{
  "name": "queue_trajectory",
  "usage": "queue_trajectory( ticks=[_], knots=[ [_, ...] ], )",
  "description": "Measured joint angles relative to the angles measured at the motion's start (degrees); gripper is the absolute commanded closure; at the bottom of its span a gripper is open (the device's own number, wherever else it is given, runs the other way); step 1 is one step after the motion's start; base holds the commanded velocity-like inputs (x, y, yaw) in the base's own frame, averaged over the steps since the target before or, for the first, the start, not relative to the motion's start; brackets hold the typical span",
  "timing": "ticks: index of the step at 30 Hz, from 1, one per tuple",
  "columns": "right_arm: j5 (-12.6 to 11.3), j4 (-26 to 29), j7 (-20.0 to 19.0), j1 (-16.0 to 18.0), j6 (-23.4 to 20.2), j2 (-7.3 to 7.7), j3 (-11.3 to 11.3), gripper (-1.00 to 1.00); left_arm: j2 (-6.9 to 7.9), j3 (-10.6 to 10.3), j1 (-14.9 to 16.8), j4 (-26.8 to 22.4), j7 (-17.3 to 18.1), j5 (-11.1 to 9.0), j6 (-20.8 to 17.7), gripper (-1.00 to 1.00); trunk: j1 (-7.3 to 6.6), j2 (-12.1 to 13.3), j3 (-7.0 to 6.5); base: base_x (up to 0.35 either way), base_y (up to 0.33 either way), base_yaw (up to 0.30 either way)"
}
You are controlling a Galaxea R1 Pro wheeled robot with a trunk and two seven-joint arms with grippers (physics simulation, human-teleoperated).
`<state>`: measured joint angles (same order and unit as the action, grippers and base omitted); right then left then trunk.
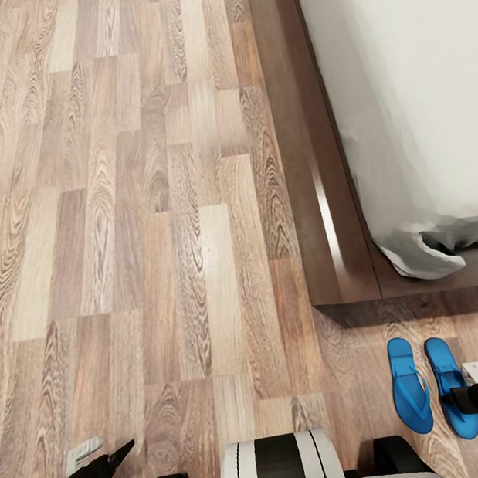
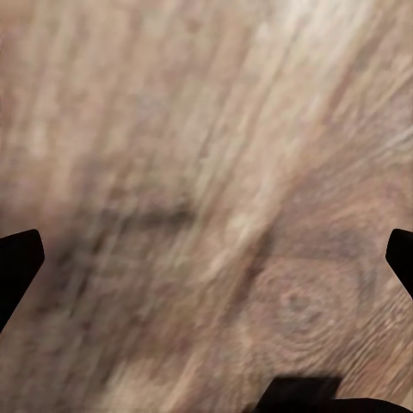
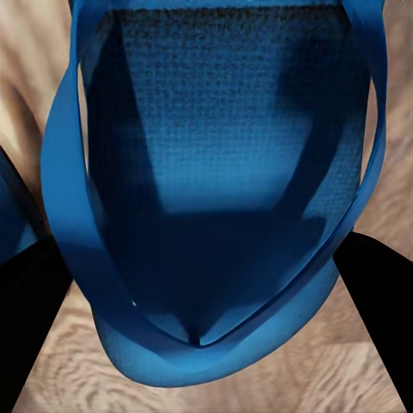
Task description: In the bedroom, move the book from the bed onto either nightstand, and place the two sandals side by side next to the bed.
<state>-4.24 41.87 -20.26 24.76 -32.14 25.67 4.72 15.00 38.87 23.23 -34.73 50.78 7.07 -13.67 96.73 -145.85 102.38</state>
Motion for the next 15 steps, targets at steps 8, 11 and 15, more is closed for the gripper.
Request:
queue_trajectory(
  ticks=[8,11,15],
  knots=[
    [0.02,0.00,0.00,0.02,-0.01,0.00,-0.01,-1.00,0.00,0.00,0.00,0.00,0.00,0.00,0.00,-1.00,0.00,0.00,0.00,0.000,0.000,0.000],
    [0.02,0.00,0.00,-0.01,-0.01,0.00,0.00,-1.00,0.00,0.01,0.00,0.00,0.00,0.00,0.00,-1.00,0.00,0.00,0.00,0.000,0.000,0.000],
    [0.02,0.00,0.00,0.02,-0.03,0.00,0.00,-1.00,0.00,0.00,-0.02,0.00,0.00,0.00,0.00,-1.00,0.00,0.00,0.00,0.000,0.000,0.000]
  ],
)
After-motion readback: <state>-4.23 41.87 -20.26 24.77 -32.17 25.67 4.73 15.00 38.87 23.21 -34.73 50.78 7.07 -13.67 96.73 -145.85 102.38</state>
